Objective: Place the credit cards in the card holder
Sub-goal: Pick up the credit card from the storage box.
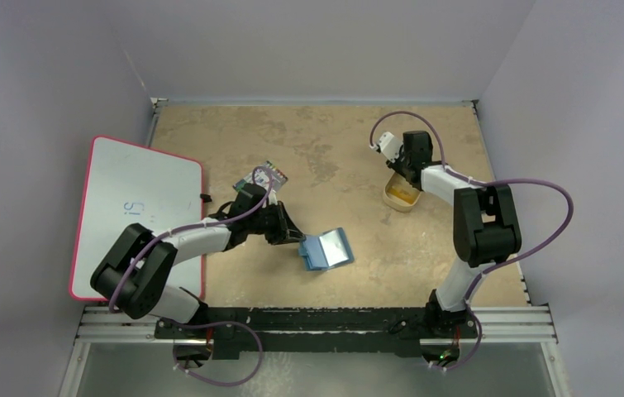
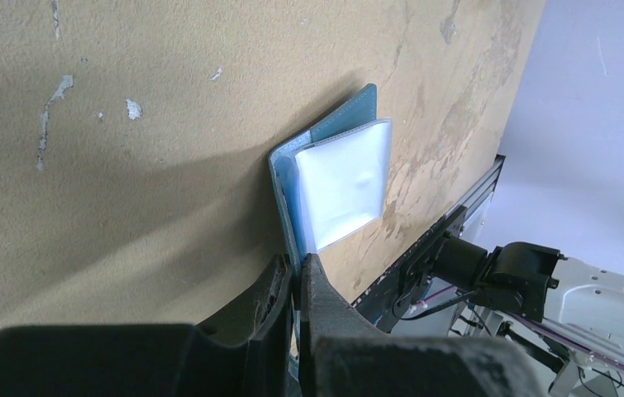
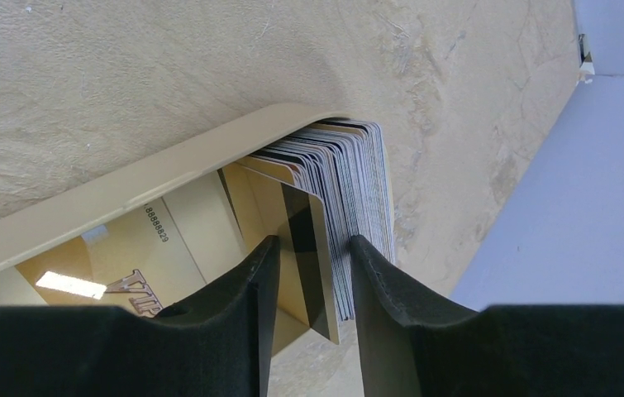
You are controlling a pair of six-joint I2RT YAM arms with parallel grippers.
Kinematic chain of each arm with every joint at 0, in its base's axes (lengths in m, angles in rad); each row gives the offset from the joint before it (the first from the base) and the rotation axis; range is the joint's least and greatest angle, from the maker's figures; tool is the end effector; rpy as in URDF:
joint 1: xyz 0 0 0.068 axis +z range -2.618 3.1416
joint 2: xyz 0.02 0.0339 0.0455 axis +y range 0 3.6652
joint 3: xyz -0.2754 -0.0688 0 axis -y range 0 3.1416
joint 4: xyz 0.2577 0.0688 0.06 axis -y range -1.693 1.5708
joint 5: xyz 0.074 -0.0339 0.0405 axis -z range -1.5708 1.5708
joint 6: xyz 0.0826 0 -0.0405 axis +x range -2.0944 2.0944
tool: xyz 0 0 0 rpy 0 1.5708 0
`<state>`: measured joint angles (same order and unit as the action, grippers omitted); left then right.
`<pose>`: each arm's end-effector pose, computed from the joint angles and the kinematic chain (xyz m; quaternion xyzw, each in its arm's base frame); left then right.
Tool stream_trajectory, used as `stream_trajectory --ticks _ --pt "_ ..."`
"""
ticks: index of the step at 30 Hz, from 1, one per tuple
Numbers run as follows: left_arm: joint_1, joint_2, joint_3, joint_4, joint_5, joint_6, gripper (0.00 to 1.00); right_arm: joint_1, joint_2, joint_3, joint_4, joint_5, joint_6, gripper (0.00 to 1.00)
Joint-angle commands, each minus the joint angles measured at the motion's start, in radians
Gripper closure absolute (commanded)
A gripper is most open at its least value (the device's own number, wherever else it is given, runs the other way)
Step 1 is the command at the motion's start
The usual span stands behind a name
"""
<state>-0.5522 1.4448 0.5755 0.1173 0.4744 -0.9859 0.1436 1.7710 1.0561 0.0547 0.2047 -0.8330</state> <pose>0.2401 -0.1922 0.1278 -0.1005 0.8909 -0.4240 0.1281 0.4290 0.0451 0.1648 -0.3795 0.8101 -0.2342 0.3807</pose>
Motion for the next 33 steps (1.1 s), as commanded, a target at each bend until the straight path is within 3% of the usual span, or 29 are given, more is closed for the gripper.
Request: stream_trajectory --ticks 1,13,33 --pt "0.002 -0.028 -0.005 0.045 -0.006 -0.007 1.00 -0.004 -0.056 0.042 0.011 0.030 0.005 0.63" --pt "0.002 -0.042 -0.011 0.024 -0.009 0.004 1.00 -0.004 -0.056 0.057 -0.026 0.054 0.007 0.72" --pt "0.002 -0.055 0.000 0.003 -0.011 0.010 1.00 -0.004 -0.066 0.094 -0.101 0.030 0.010 0.74"
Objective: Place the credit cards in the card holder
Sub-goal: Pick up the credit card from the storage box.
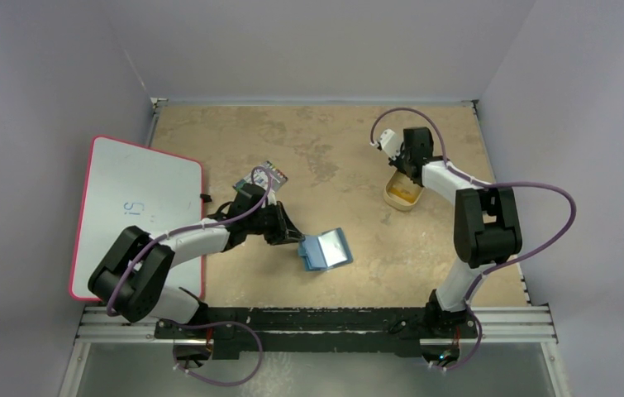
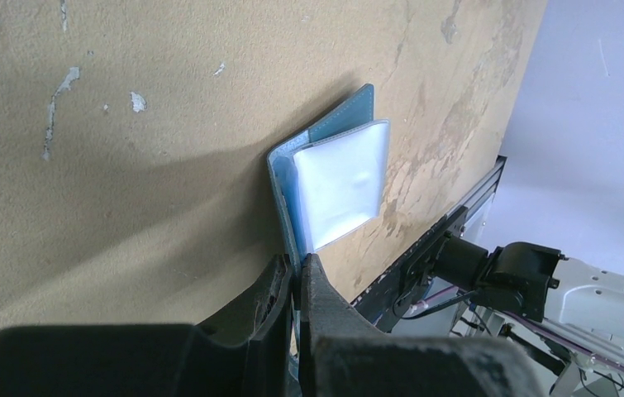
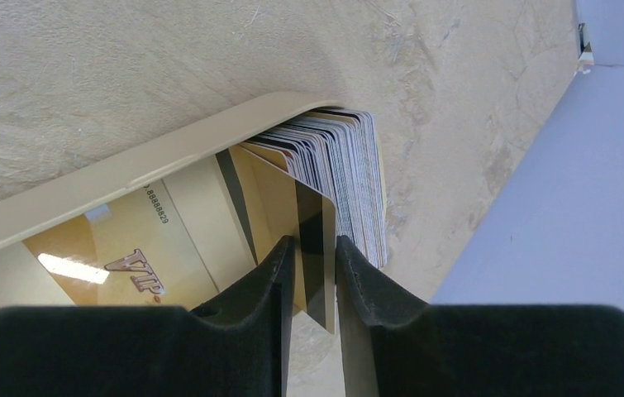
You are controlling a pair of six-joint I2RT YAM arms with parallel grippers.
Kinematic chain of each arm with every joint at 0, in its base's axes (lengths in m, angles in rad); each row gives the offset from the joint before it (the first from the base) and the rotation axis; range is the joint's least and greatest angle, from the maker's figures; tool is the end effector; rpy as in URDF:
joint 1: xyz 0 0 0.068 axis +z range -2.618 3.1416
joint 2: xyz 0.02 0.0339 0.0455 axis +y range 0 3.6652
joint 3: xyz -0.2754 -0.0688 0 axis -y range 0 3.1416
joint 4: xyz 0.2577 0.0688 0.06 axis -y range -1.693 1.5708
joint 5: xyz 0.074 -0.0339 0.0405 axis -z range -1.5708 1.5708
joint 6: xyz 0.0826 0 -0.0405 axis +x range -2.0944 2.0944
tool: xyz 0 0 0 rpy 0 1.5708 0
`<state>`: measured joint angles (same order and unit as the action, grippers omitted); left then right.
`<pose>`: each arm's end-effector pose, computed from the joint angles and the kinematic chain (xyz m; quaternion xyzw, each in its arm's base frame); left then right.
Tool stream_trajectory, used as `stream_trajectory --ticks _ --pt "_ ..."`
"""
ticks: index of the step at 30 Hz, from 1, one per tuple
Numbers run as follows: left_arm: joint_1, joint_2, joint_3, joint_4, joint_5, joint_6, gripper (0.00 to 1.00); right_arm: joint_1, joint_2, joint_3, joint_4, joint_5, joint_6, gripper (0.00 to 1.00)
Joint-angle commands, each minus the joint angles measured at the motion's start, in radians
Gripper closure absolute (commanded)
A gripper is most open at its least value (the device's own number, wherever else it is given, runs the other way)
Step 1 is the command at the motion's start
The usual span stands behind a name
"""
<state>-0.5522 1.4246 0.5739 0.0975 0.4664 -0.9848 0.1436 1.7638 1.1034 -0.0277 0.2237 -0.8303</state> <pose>0.2383 -0.1904 0.1307 -0.1019 0.8917 -0.4213 0.1307 0.4307 0.0438 0.1749 -0.3783 0.8164 -0.2379 0.3657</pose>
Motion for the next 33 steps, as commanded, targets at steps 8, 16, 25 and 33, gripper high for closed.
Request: stream_trajectory --ticks 8,16,25,33 --pt "0.001 -0.037 -0.001 0.016 -0.006 0.013 1.00 -0.004 -0.078 0.055 -0.041 0.004 0.011 0.85" --pt "0.001 -0.035 0.003 0.026 0.000 0.002 1.00 0.000 -0.114 0.176 -0.251 -0.174 0.078 1.00" --pt "0.001 0.030 0.051 0.119 0.017 0.005 1.00 0.017 -0.182 0.252 -0.259 -0.451 0.315 1.00" --pt "0.001 0.118 0.102 0.119 -0.009 0.004 0.98 0.092 -0.283 0.144 -0.043 -0.634 0.729 1.00"
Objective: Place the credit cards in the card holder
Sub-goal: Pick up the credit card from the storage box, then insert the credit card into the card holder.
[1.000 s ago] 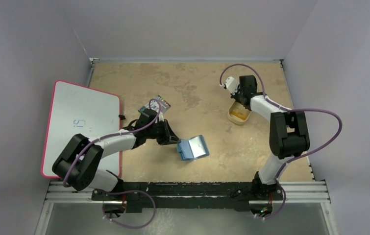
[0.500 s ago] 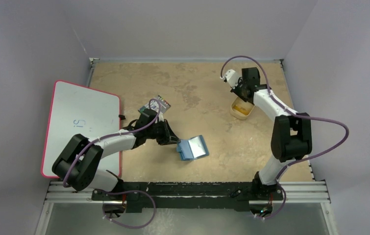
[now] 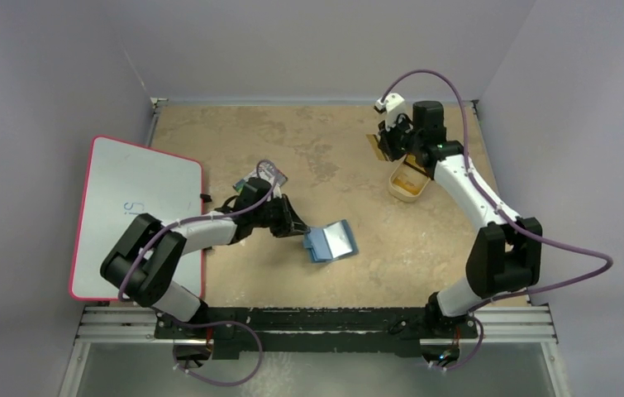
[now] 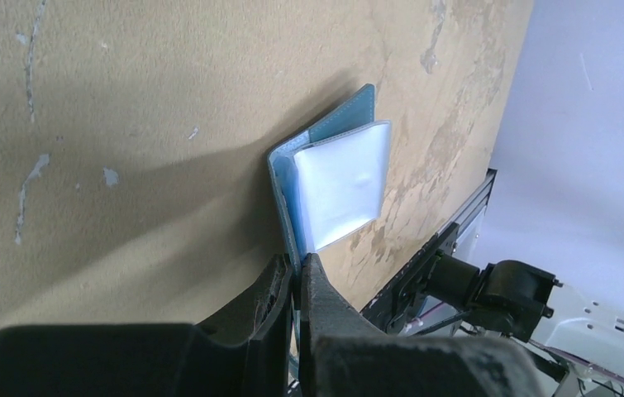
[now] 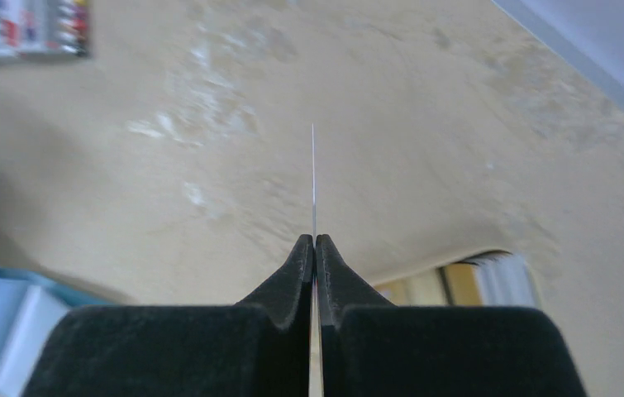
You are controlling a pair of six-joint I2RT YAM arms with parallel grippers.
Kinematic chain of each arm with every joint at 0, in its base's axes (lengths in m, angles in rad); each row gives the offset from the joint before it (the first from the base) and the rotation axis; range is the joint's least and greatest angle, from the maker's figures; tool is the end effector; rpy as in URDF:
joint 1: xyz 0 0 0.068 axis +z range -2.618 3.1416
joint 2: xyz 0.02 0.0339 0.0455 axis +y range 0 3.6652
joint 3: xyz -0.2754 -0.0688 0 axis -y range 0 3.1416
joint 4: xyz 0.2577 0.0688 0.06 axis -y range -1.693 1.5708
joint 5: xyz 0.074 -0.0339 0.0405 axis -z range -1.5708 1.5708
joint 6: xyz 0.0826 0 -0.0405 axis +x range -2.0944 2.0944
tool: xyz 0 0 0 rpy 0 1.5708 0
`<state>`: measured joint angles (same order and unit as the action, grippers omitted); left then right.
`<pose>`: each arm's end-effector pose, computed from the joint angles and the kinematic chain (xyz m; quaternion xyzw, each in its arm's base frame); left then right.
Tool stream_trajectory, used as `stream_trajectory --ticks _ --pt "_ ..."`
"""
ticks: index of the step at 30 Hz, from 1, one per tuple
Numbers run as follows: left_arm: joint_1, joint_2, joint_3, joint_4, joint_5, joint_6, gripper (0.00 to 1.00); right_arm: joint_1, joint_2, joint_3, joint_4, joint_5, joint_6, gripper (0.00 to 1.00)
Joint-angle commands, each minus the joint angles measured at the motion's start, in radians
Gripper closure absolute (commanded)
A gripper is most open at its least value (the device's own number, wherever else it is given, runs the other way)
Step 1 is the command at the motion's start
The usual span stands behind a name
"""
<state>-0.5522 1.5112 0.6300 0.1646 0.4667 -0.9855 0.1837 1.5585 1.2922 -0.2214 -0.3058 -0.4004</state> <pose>0.2574 -0.2023 0.1307 -0.0968 0.8854 -0.4315 0.1433 0.4044 0.1004 0.3074 -0.3190 0.7884 0.0747 0.5206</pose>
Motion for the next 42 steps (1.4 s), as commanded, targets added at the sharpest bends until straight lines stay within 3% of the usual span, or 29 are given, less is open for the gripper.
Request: stream_trajectory --ticks 1,5,7,10,15,20,28,35,42 --pt "0.002 0.039 0.052 0.036 -0.015 0.014 0.95 0.060 -0.072 -0.041 0.157 -0.108 0.384 1.00" --pt "0.002 0.056 0.080 -0.061 -0.070 0.069 0.85 0.064 0.023 0.039 0.011 -0.277 0.562 1.00" --pt "0.002 0.058 0.089 -0.092 -0.086 0.089 0.82 0.075 0.023 -0.021 0.078 -0.363 0.628 1.00" --pt "0.002 0.052 0.093 -0.126 -0.114 0.102 0.78 0.099 -0.039 -0.176 0.233 -0.390 0.726 1.00" --pt "0.002 0.042 0.074 -0.120 -0.137 0.095 0.74 0.146 -0.093 -0.374 0.356 -0.412 0.840 1.00" --pt "0.002 0.054 0.052 -0.078 -0.128 0.080 0.78 0.198 -0.099 -0.479 0.380 -0.369 0.880 1.00" --pt "0.001 0.052 0.025 0.000 -0.077 0.031 1.00 0.209 -0.177 -0.502 0.318 -0.271 0.902 1.00" --pt "0.001 0.020 0.021 0.055 -0.030 -0.028 1.00 0.227 -0.283 -0.494 0.300 -0.232 0.959 1.00" --pt "0.002 0.050 0.033 0.029 -0.054 0.007 1.00 0.313 -0.238 -0.542 0.380 -0.228 1.011 1.00"
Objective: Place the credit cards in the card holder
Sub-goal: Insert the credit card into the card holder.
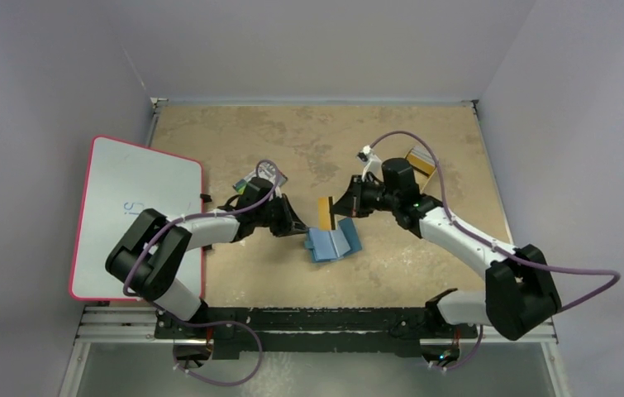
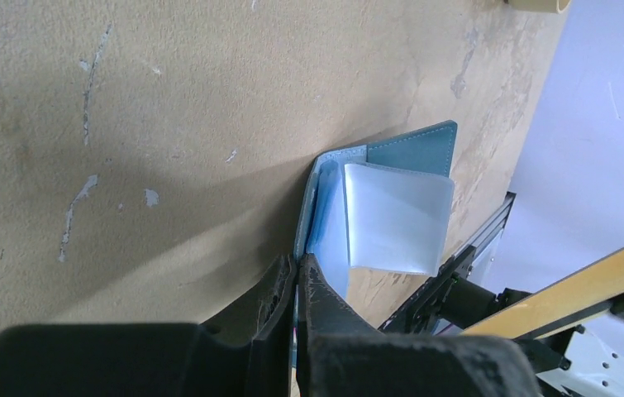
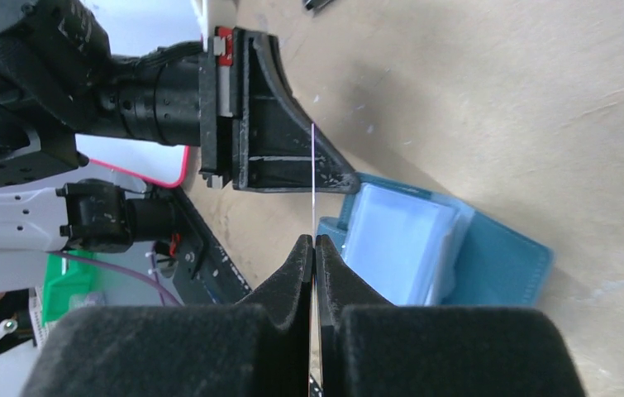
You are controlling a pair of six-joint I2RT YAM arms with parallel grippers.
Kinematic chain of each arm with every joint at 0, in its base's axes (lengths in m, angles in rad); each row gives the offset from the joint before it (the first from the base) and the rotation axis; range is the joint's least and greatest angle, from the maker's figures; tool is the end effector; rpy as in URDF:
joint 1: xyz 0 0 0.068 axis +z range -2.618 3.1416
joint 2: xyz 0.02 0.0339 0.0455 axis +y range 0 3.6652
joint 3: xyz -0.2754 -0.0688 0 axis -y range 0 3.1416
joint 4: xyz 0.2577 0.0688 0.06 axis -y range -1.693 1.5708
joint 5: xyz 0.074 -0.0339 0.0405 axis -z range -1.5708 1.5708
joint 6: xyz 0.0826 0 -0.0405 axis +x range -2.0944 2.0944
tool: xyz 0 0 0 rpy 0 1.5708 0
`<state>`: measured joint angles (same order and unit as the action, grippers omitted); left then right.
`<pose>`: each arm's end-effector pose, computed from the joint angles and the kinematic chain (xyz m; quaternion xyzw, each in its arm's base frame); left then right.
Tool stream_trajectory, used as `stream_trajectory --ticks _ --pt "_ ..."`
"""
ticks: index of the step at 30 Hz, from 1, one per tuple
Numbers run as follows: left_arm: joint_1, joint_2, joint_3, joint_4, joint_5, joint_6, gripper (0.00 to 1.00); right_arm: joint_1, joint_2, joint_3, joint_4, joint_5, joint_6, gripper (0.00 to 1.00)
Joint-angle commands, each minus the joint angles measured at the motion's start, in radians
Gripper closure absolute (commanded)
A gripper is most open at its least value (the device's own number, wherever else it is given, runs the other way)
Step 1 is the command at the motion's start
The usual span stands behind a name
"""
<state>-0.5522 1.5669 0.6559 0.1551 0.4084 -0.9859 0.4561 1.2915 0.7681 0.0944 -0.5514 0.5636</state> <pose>0.2666 -0.2028 0.1193 -0.1150 0.8953 -0.4036 0.1493 0.2759 0.1836 0.2413 -0.1034 0.8164 0.4537 0.3421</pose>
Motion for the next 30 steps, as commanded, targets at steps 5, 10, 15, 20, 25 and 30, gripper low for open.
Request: stream_trajectory --ticks 5,10,15,20,25,30 --pt "0.001 0.023 0.023 -0.015 -0.042 0.048 1.00 0.044 0.082 -0.070 0.127 0.025 0.058 1.00" --pt "0.001 0.030 0.035 -0.068 -0.089 0.085 1.00 0.033 0.151 -0.086 0.106 0.072 0.020 1.00" --pt "0.001 0.037 0.051 -0.139 -0.160 0.123 1.00 -0.028 0.196 -0.128 0.147 0.041 -0.020 1.00" --pt "0.002 0.057 0.049 -0.137 -0.180 0.124 1.00 -0.063 0.226 -0.146 0.197 0.001 -0.059 1.00" --pt "0.002 0.061 0.047 -0.141 -0.189 0.127 1.00 -0.062 0.264 -0.190 0.308 -0.077 -0.025 1.00" --pt "0.001 0.074 0.038 -0.135 -0.190 0.126 1.00 -0.063 0.296 -0.229 0.423 -0.127 0.032 1.00"
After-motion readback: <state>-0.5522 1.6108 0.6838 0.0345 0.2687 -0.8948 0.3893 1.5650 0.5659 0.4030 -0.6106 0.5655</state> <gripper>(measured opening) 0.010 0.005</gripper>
